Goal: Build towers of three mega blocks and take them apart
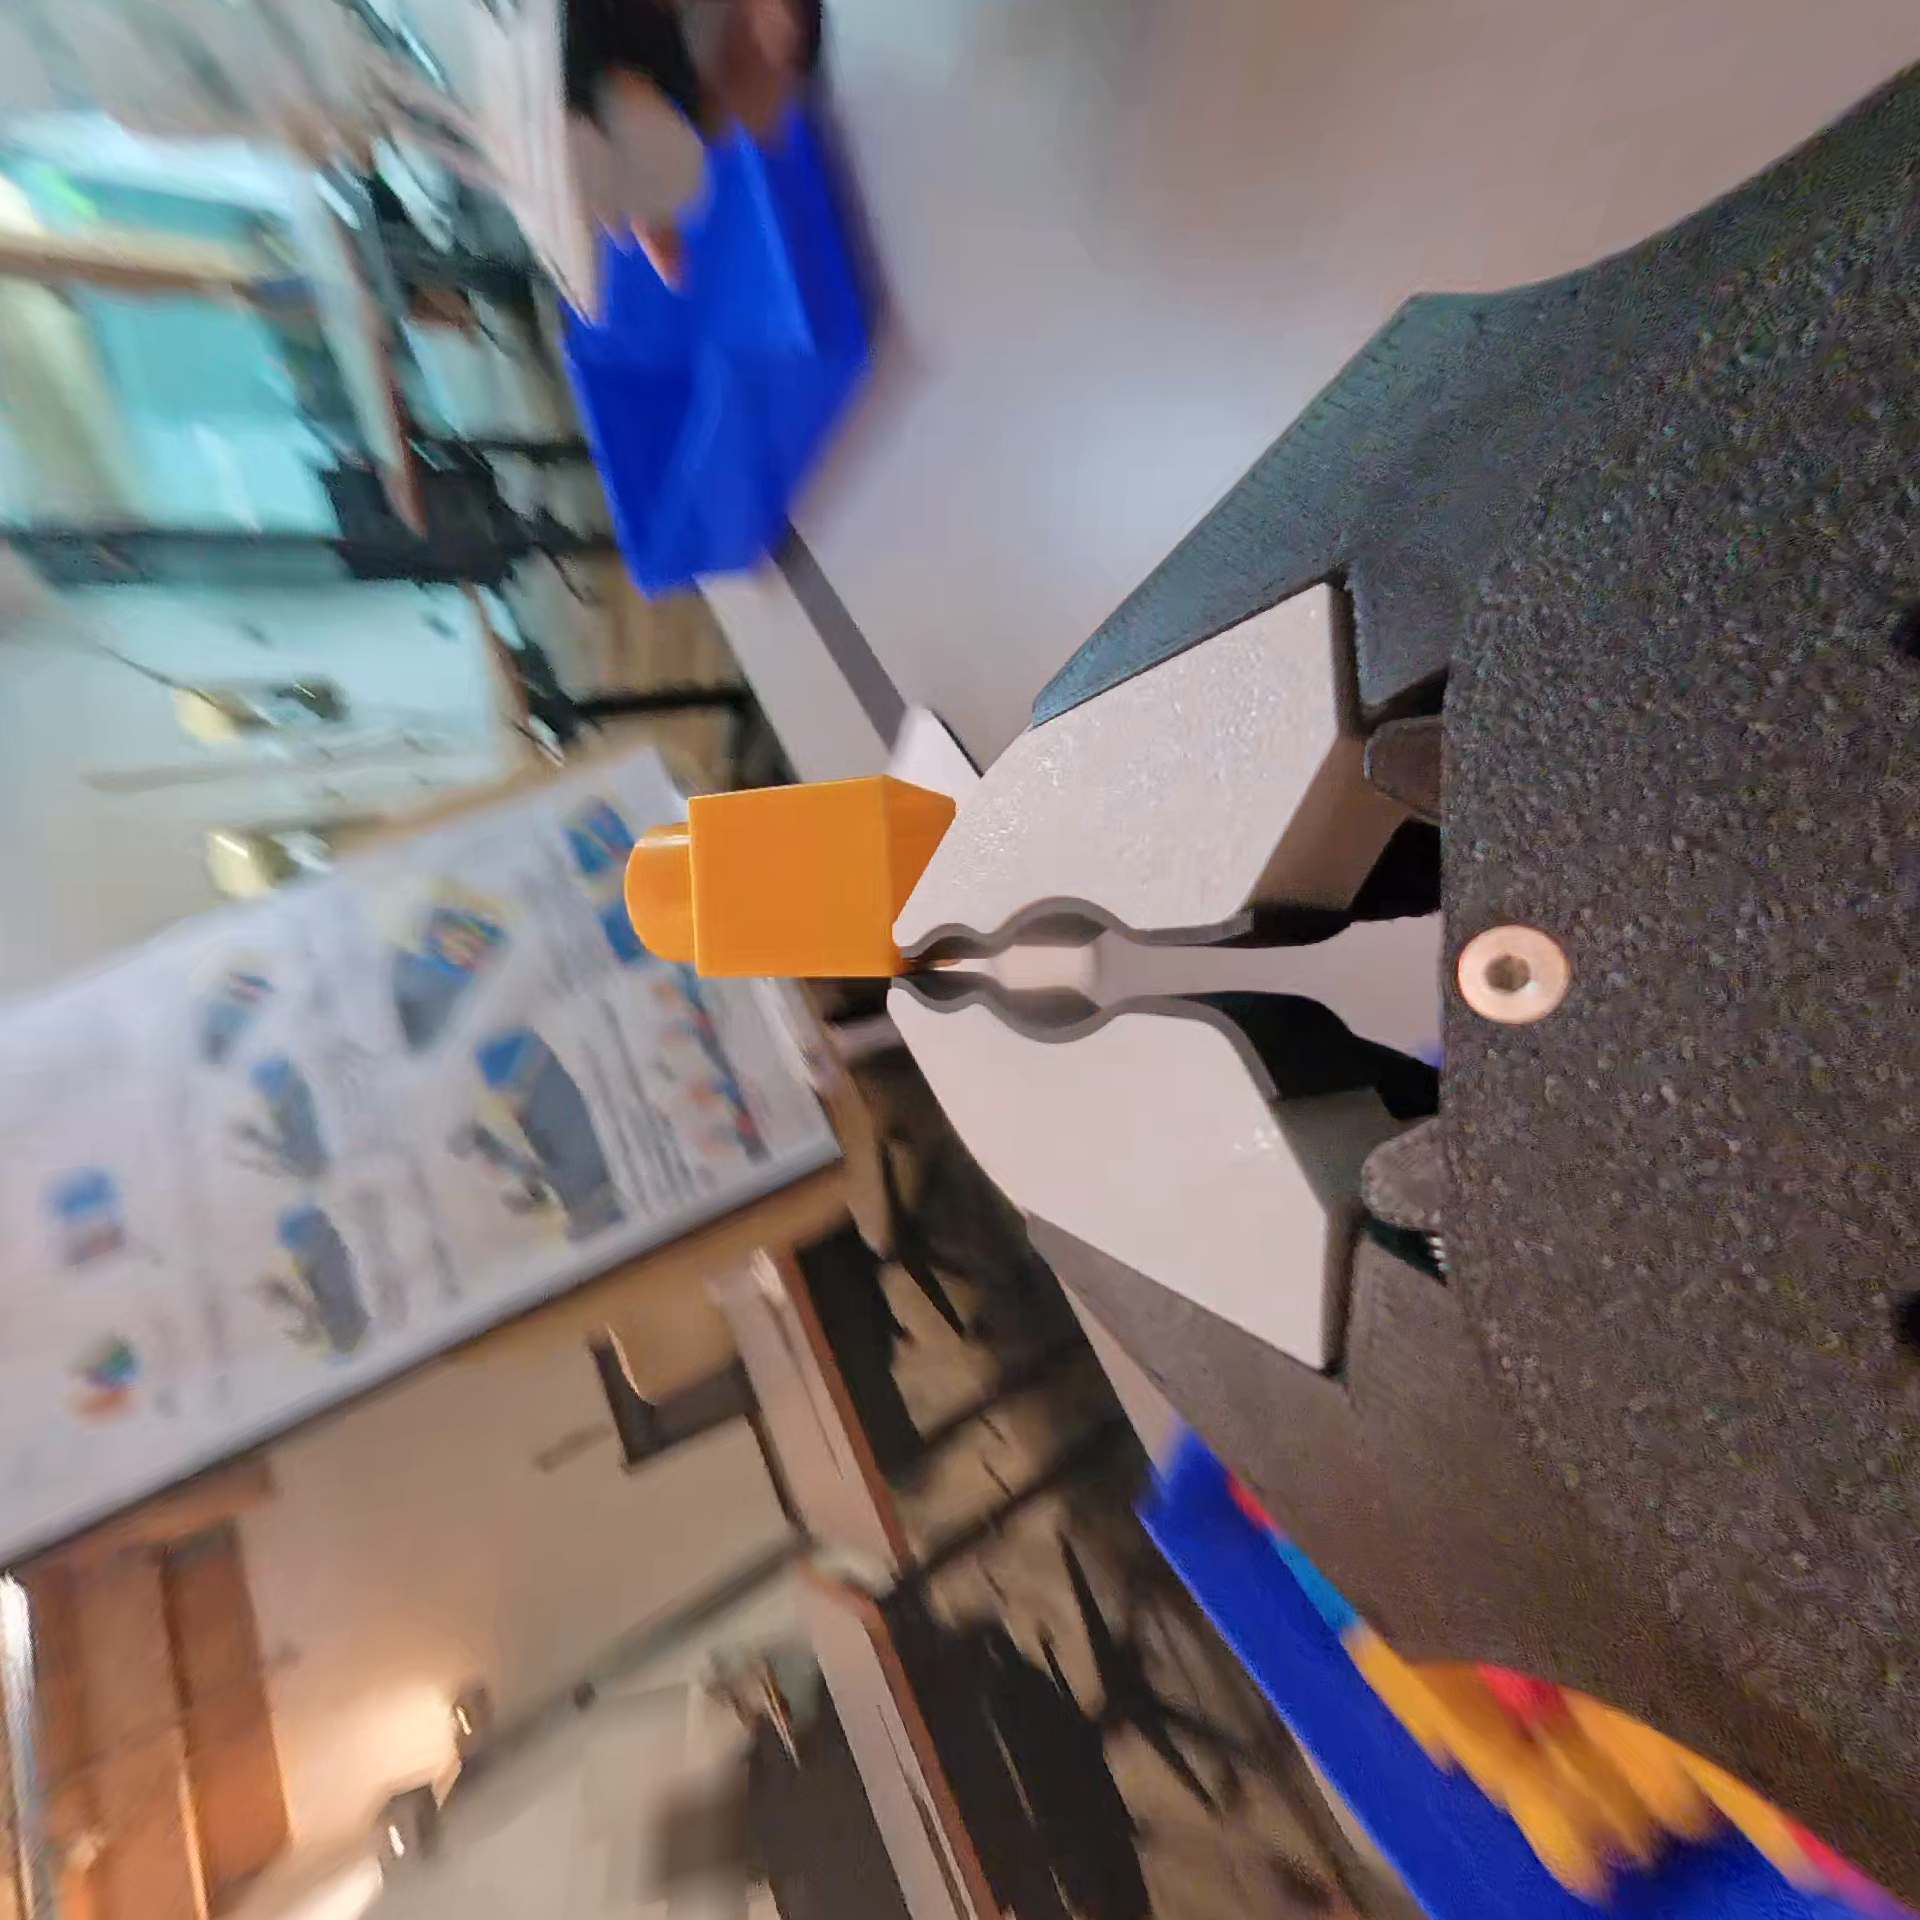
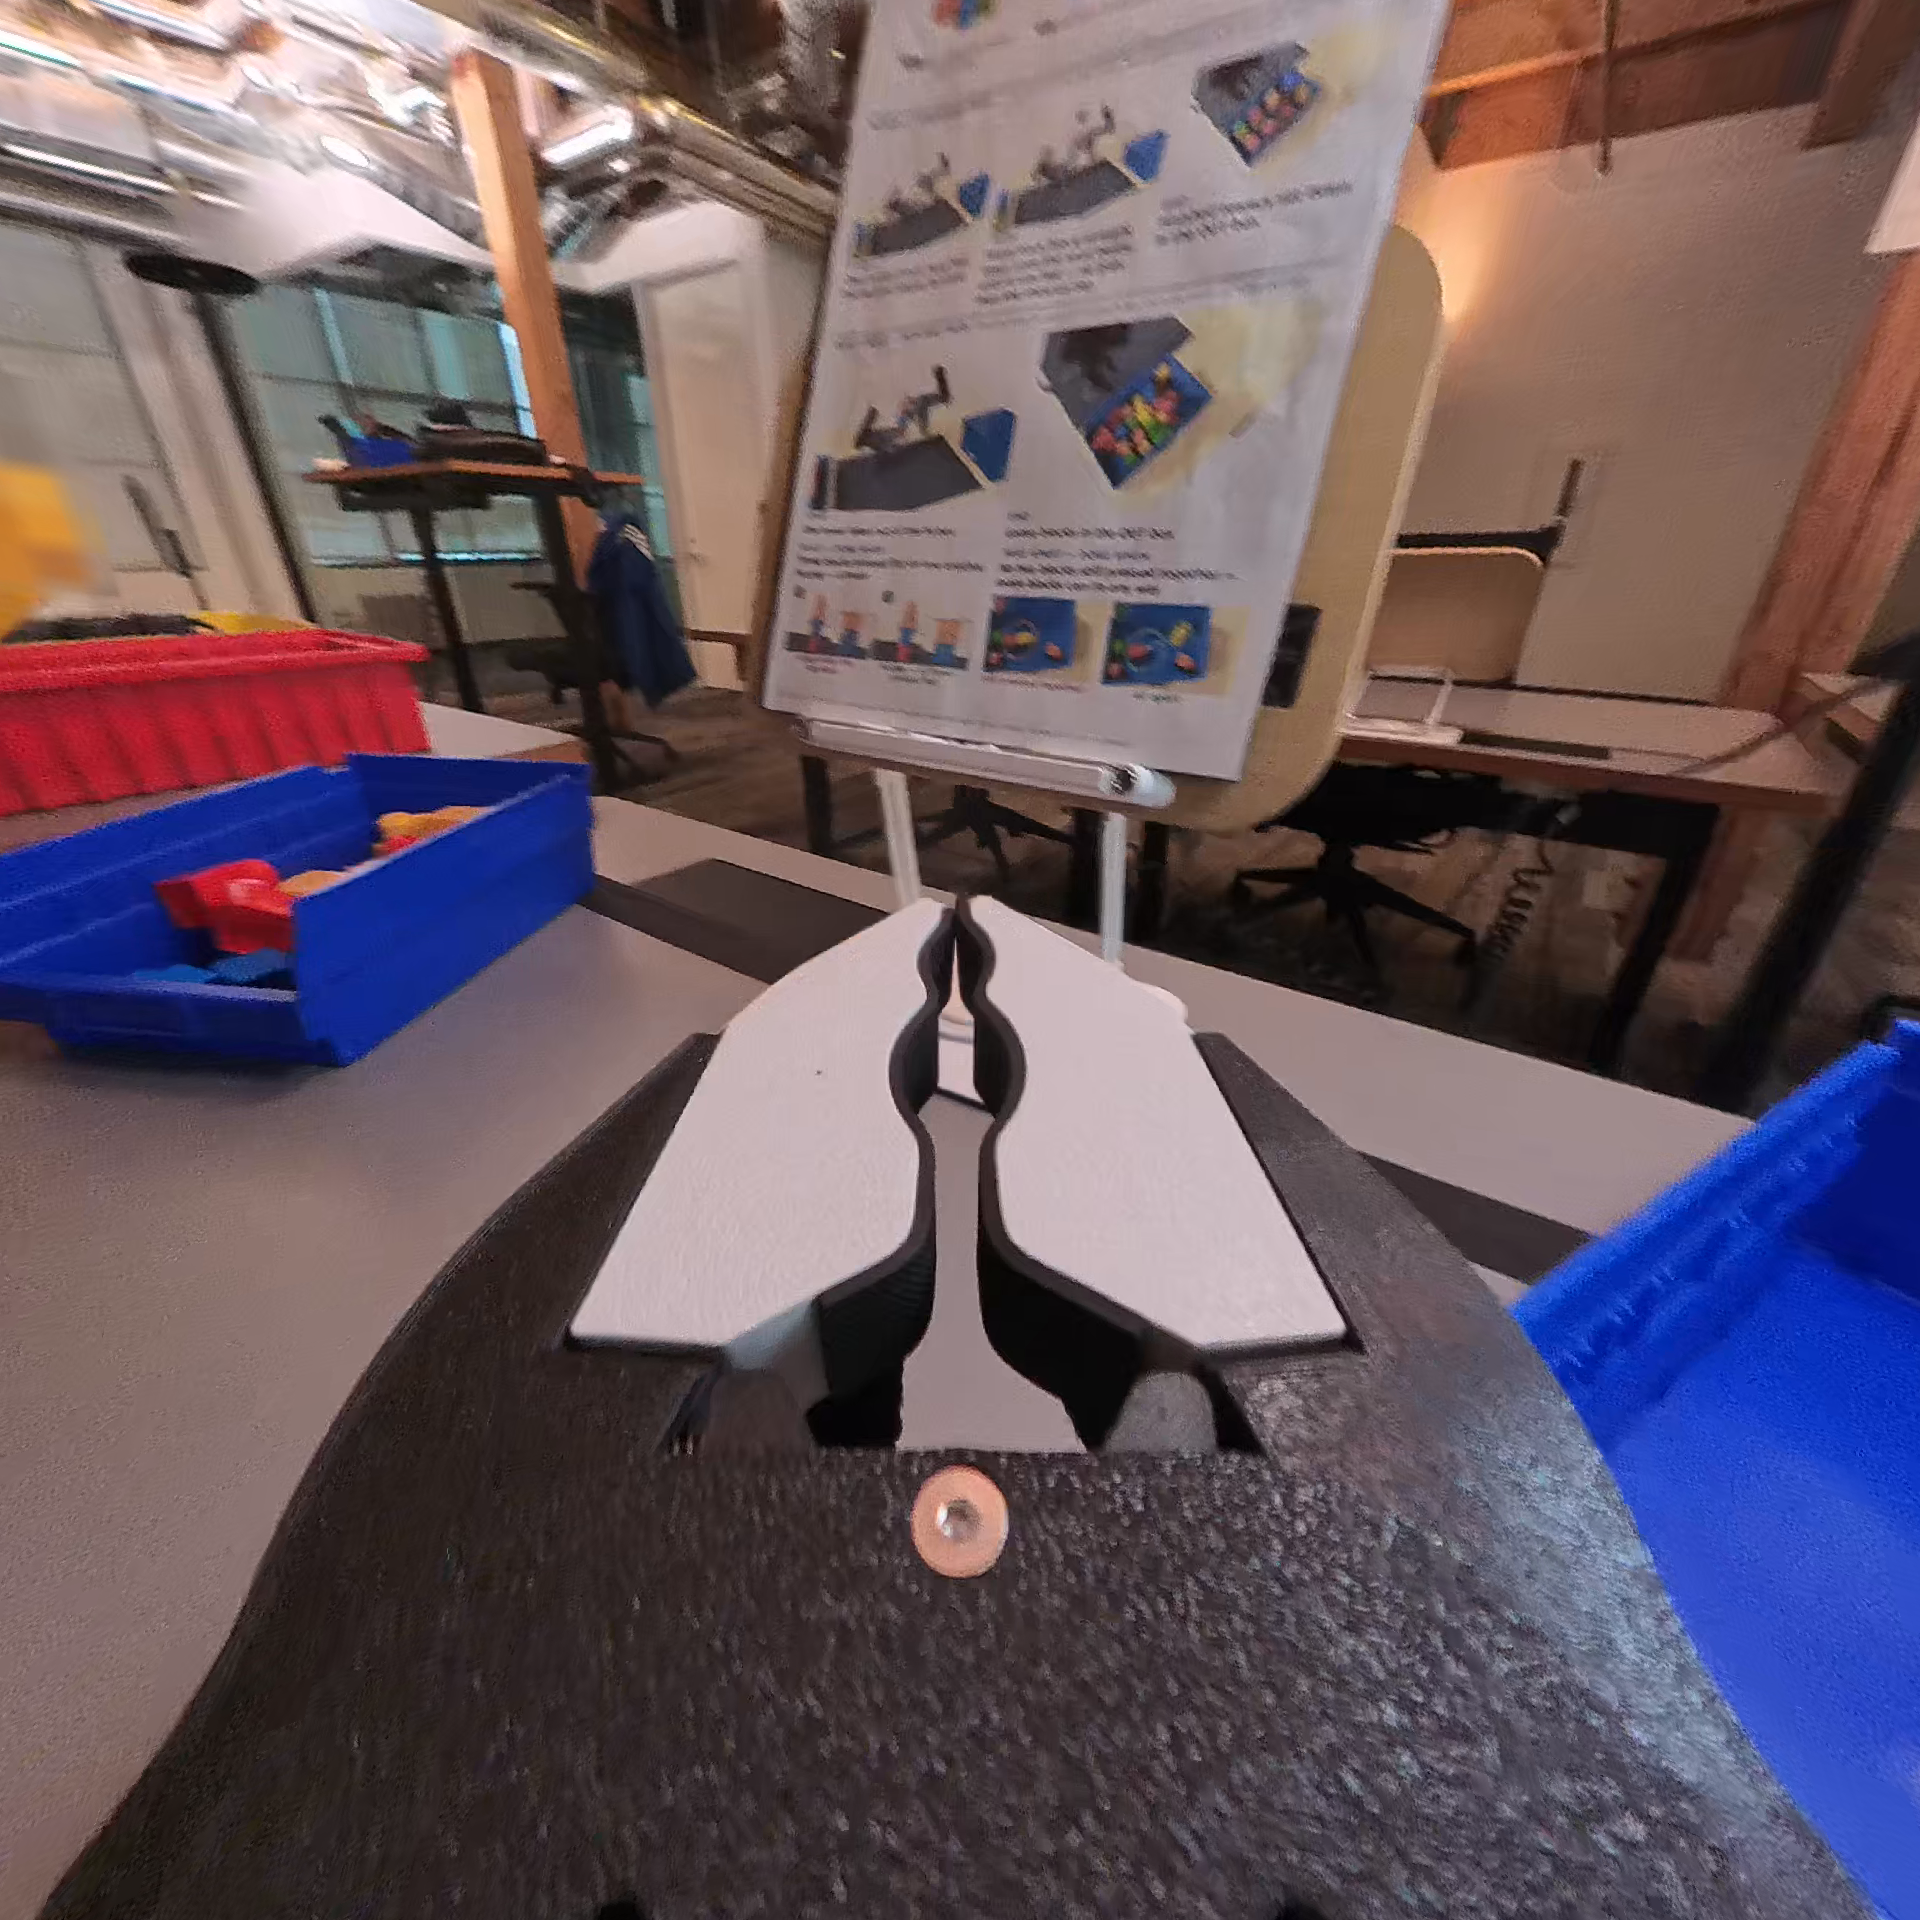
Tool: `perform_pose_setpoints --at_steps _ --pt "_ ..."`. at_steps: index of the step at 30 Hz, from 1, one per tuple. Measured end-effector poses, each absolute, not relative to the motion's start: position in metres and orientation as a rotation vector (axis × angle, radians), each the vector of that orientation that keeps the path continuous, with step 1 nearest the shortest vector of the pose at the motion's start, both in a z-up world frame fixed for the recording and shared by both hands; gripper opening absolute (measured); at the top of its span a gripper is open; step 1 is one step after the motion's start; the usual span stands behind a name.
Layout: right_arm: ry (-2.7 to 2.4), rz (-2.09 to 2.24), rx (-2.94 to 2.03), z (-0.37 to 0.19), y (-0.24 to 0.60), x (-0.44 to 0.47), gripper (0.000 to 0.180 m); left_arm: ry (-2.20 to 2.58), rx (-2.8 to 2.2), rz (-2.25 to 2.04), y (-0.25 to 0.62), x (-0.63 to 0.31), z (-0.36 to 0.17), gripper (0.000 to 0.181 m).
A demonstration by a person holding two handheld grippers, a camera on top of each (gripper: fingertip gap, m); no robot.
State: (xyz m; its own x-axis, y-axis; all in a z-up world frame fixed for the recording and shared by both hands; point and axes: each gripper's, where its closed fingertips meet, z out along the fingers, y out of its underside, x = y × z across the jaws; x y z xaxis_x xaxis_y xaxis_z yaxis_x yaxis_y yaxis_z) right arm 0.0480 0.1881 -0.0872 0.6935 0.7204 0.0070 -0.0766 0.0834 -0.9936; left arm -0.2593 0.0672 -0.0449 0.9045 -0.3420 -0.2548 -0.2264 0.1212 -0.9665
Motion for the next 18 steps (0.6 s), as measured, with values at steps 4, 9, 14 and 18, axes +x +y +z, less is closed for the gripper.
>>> perform_pose_setpoints --at_steps 4,9,14,18 --pt "-0.716 0.887 -1.247 -0.061 0.149 0.025 0.001 0.456 -1.313 -0.467 0.064 -0.172 -0.024 0.001" --pt "-0.808 1.133 -1.093 -0.039 0.109 0.010 0.017 0.312 -1.158 -0.761 0.071 -0.118 -0.023 0.001" --pt "-0.839 1.179 -1.121 -0.050 0.100 -0.009 0.024 0.311 -1.114 -0.952 0.073 -0.083 -0.066 0.001" --pt "-0.980 1.301 -1.158 -0.068 0.074 -0.045 0.048 0.392 -1.134 -1.024 0.068 -0.066 -0.087 0.002"
